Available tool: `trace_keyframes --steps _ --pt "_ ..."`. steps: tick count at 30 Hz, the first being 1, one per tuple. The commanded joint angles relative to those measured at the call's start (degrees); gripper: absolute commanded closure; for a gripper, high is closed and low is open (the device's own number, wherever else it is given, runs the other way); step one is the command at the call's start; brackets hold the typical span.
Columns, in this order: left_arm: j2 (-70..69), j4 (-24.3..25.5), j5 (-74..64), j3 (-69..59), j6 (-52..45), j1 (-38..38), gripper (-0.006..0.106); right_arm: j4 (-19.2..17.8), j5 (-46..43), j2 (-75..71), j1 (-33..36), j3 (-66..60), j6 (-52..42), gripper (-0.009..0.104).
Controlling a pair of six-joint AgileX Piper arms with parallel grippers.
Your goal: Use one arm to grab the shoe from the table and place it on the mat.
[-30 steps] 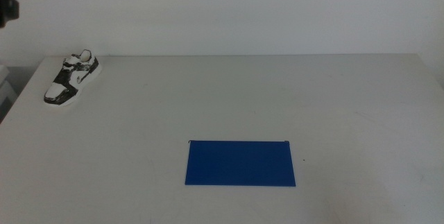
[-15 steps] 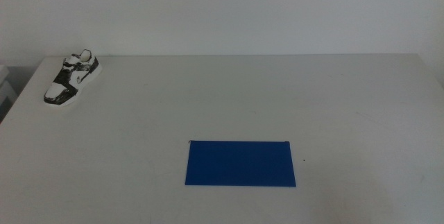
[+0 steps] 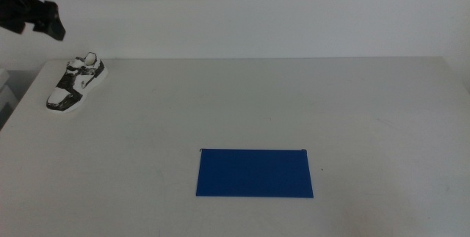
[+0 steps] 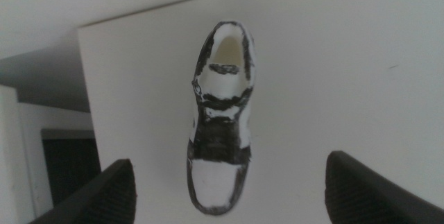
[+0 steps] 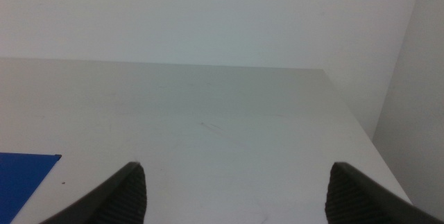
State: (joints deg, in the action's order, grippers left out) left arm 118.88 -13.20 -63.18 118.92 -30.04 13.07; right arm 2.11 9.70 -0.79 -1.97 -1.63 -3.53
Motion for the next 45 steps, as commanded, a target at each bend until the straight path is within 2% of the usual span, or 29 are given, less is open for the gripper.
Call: trace_keyframes --steps 1,23,33,35,37,45 --pt "-0.51 -1.73 2.35 3.38 -1.41 0.13 0.007 -0.49 -4.55 -1.16 -0.27 0.54 -0.72 0.029" --pt "15.52 -10.58 11.20 7.53 -7.78 0.08 0.007 -0.49 -4.55 -1.16 -0.27 0.54 -0.72 0.029" --pt "18.40 -11.95 14.98 7.53 -10.97 0.08 0.009 -0.49 -4.55 -1.16 -0.27 0.54 -0.72 0.029" --pt "18.47 -11.95 16.00 7.53 -11.19 0.08 0.013 -0.49 -4.55 -1.16 -0.27 0.54 -0.72 0.029" --pt "18.47 -11.90 17.20 7.53 -11.19 0.08 0.023 -0.49 -4.55 -1.16 -0.27 0.54 -0.72 0.029" --pt "18.47 -13.73 18.04 7.53 -10.87 0.08 0.085 -0.49 -4.55 -1.16 -0.27 0.54 -0.72 0.029"
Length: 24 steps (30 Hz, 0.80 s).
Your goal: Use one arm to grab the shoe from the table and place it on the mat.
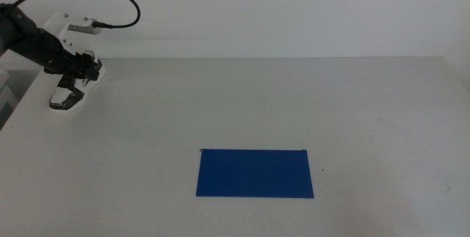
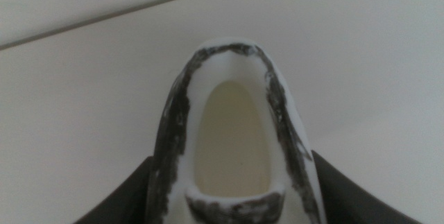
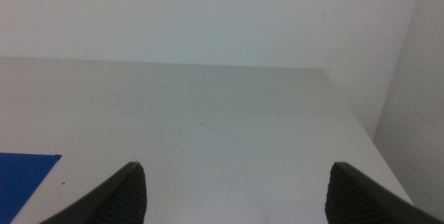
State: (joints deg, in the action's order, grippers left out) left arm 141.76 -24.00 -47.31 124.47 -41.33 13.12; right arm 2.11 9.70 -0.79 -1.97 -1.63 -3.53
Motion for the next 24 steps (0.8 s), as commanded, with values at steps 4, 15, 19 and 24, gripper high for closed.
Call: trace_keyframes --steps 4,15,19,24 --pt "-4.59 -3.37 1.27 1.97 0.36 0.03 0.102 -0.49 -4.55 -1.16 -0.27 0.54 -0.72 0.029" --pt "-9.49 -3.19 -4.98 1.43 -2.08 0.03 0.102 -0.49 -4.55 -1.16 -0.27 0.54 -0.72 0.029" --pt "-12.53 -2.24 -5.85 -1.21 -0.48 -0.14 0.102 -0.49 -4.55 -1.16 -0.27 0.54 -0.72 0.029" --pt "-18.92 -0.98 -2.82 -10.19 0.36 -0.61 0.102 -0.49 -4.55 -1.16 -0.27 0.54 -0.72 0.029"
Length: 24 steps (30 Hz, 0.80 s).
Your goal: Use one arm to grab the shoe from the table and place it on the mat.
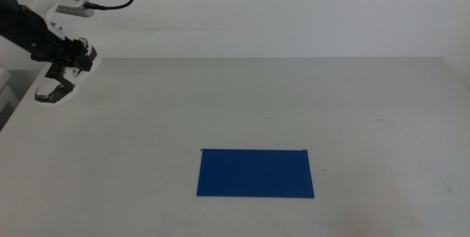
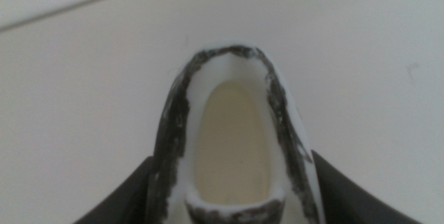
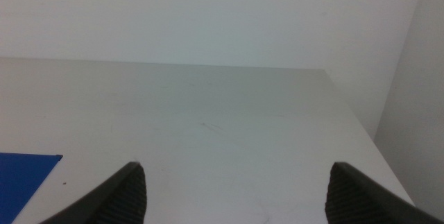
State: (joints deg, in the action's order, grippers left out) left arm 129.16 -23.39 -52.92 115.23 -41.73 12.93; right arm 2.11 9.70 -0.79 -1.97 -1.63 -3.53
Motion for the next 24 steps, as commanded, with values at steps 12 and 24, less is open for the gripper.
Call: trace_keyframes --steps 12,24 --pt "-28.41 -2.21 17.02 -29.93 1.82 -4.27 0.102 -0.49 -4.55 -1.16 -0.27 0.54 -0.72 0.029" --pt "-41.47 2.33 16.62 -42.89 10.51 -12.04 0.102 -0.49 -4.55 -1.16 -0.27 0.54 -0.72 0.029"
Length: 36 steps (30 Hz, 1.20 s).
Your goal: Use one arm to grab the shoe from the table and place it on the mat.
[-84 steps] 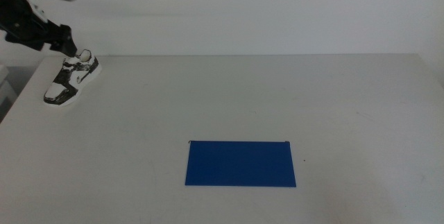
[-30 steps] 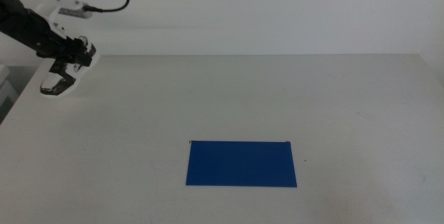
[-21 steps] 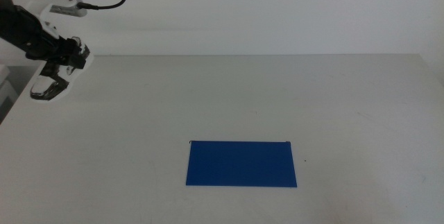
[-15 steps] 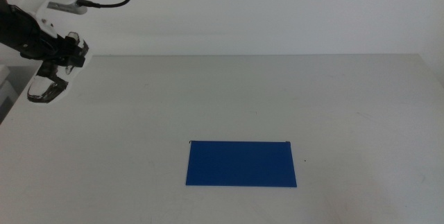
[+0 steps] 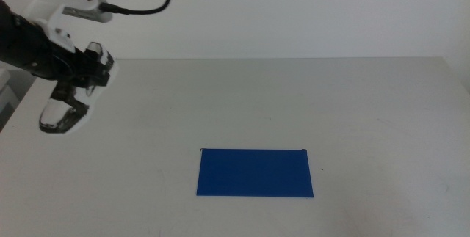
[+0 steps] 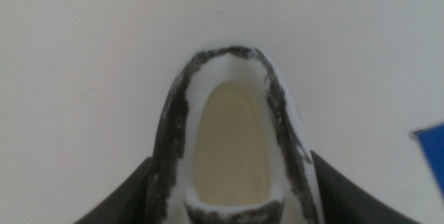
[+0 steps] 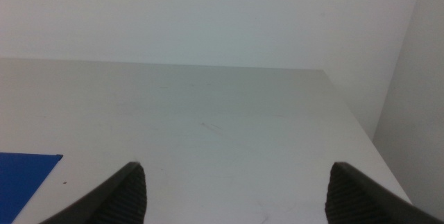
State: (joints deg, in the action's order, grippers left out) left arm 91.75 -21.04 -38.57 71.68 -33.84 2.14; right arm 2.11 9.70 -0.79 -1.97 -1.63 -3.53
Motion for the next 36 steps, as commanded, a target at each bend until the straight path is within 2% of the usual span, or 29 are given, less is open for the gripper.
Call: trace_keyframes --steps 1,8,17,31,36 --pt "-4.81 1.05 1.98 0.20 4.44 -2.22 0.102 -0.49 -4.55 -1.16 -0.27 0.54 -0.72 0.029" --pt "-6.20 10.58 -0.98 -0.07 16.96 -10.84 0.102 -0.49 -4.55 -1.16 -0.27 0.54 -0.72 0.029" --pt "-5.40 15.89 2.85 -0.07 26.41 -23.08 0.102 -0.49 -4.55 -1.16 -0.27 0.54 -0.72 0.029" --pt "4.95 16.46 -0.66 11.08 28.64 -34.82 0.102 -0.49 -4.55 -1.16 -0.27 0.54 -0.72 0.029" --pt "9.73 16.26 -4.94 17.86 24.62 -37.08 0.102 -0.49 -4.55 -1.16 -0.27 0.54 -0.72 0.029"
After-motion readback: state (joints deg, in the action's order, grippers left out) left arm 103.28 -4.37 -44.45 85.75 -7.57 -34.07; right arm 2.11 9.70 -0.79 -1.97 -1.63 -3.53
